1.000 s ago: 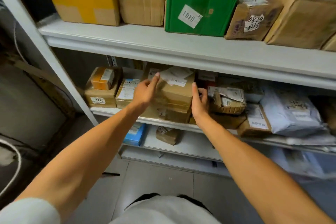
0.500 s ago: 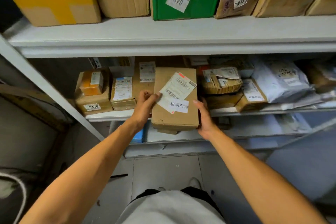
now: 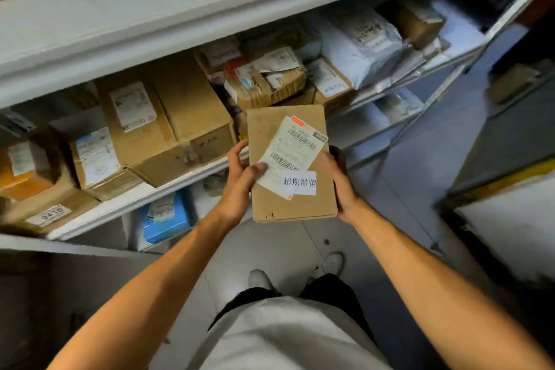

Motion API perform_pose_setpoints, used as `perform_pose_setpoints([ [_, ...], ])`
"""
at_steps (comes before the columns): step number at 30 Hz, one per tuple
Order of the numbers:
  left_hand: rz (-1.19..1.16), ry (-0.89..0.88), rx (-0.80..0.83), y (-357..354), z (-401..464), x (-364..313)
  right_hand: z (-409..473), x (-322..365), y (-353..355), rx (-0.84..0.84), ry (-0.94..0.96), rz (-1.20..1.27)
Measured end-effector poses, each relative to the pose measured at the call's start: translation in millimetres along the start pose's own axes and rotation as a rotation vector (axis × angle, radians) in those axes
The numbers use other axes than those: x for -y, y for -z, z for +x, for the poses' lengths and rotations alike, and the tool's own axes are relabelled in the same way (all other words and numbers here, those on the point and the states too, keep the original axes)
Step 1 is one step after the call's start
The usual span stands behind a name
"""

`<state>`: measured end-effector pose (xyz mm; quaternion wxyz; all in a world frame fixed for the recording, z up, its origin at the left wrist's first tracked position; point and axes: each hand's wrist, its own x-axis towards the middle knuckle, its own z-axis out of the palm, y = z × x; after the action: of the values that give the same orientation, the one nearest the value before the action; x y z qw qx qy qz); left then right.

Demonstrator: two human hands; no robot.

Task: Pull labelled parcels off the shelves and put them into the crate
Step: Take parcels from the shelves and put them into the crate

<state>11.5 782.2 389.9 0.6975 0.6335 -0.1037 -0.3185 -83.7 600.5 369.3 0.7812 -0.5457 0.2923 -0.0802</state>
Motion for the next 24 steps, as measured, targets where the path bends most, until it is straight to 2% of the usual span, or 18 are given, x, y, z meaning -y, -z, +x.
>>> perform_pose_setpoints([
  [8,0.161,0.125,0.250,-100.7,43.8,24.2,-23.1,-4.9,102.9,-0.261,-0.046,0.141],
  [16,0.191,0.219,0.474,-240.5,86.7,52.0,-46.0,-10.7,231.5,-0.561,-0.010,0.308],
  [24,0.231,0.322,0.734,-380.9,93.4,80.1,-101.2,-6.6,324.1,-0.826,0.075,0.471],
])
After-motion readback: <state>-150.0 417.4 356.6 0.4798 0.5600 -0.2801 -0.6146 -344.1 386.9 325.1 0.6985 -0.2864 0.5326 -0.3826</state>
